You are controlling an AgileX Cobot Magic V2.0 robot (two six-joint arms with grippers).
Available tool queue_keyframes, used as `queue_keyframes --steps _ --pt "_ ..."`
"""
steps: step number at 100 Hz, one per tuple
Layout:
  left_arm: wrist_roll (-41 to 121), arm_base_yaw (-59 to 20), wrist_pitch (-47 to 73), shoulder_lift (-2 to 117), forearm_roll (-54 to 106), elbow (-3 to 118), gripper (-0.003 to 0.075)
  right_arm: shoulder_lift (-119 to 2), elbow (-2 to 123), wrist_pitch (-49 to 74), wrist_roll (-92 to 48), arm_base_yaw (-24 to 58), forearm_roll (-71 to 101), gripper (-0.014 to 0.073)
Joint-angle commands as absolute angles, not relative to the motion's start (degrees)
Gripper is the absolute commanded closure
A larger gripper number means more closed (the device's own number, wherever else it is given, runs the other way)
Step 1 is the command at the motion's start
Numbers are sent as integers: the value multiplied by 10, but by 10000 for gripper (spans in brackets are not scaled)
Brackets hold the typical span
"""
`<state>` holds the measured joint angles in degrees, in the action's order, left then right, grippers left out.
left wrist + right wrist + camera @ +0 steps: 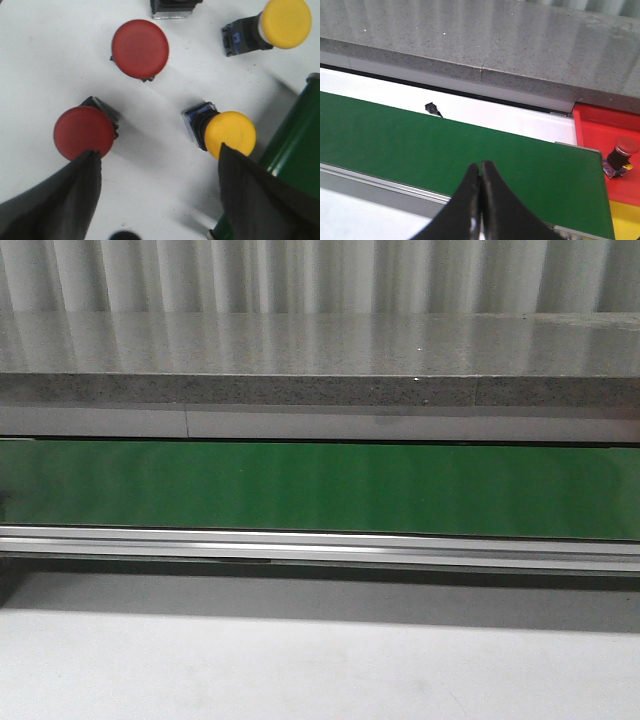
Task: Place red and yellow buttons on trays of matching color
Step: 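Set the yellow button on the conveyor's near end with left gripper, then move the left gripper over a red button on the table and grasp it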
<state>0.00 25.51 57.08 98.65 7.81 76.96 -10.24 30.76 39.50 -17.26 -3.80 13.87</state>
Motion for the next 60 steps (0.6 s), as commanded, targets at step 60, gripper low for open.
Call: queue_keyframes --steps 60 --pt "-3 300 552 994 71 786 248 -109 319 355 -176 -38 142 659"
